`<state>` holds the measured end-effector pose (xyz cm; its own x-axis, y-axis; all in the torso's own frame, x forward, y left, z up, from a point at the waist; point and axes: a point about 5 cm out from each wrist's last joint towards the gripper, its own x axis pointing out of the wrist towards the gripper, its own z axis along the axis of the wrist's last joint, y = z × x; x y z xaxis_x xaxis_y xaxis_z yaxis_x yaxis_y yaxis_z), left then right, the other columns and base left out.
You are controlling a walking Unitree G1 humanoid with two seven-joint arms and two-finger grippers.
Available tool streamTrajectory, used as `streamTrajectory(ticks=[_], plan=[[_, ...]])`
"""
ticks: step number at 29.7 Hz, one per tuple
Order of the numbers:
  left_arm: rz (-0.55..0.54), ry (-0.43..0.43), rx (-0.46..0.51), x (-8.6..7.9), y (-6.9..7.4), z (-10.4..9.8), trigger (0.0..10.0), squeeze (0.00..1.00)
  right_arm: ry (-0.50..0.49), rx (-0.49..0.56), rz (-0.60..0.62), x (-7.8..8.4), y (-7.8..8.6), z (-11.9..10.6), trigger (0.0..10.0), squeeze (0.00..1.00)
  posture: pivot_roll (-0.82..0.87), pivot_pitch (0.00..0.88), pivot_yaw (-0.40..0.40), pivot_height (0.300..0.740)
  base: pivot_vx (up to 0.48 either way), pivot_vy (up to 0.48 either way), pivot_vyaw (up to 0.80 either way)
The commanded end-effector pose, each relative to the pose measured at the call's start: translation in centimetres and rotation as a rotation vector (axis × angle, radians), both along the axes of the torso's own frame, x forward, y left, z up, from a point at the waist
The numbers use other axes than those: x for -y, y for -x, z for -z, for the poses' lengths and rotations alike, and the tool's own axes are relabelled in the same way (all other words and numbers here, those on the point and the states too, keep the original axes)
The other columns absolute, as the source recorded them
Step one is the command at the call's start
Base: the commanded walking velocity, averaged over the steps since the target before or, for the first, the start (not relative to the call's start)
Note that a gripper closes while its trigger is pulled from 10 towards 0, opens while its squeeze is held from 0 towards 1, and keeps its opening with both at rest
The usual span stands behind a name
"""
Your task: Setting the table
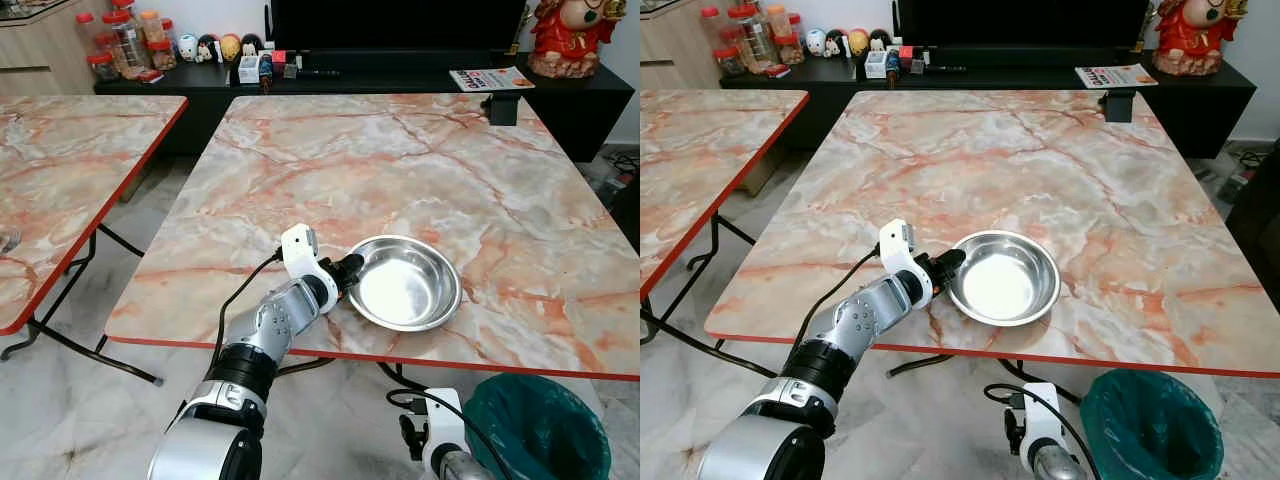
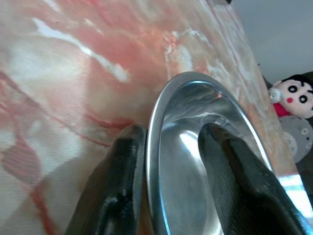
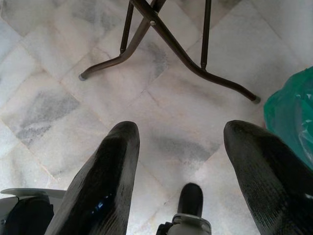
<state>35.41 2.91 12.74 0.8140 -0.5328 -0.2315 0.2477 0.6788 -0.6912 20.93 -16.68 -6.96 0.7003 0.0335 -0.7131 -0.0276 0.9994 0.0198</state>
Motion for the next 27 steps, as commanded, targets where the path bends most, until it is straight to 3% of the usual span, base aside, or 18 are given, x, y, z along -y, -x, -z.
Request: streamTrajectory(ticks=[1,11,12,27], plan=[[0.091,0.074,0.033,4.8,1.1,-2.0,10.0,0.0,-0.008,-0.003,0.007,-0.2,0.0,0.0,10.0,0.0,-0.08,0.014,0.063,0.728,0.0,0.0,0.0],[0.047,0.036,0.061,3.6,0.8,-1.9,10.0,0.0,-0.01,-0.001,0.001,-0.4,-0.1,0.0,10.0,0.0,-0.06,0.019,0.056,0.728,0.0,0.0,0.0],[0.025,-0.002,0.085,2.9,0.7,-1.8,10.0,0.0,-0.012,0.0,-0.001,-0.5,-0.2,-0.1,10.0,0.0,-0.06,0.021,0.056,0.728,0.0,0.0,0.0],[-0.091,-0.118,0.154,-0.3,0.5,-1.1,10.0,0.0,-0.021,0.004,-0.006,-0.9,-0.3,-0.1,10.0,0.0,-0.05,0.03,0.059,0.728,0.0,0.0,0.0]])
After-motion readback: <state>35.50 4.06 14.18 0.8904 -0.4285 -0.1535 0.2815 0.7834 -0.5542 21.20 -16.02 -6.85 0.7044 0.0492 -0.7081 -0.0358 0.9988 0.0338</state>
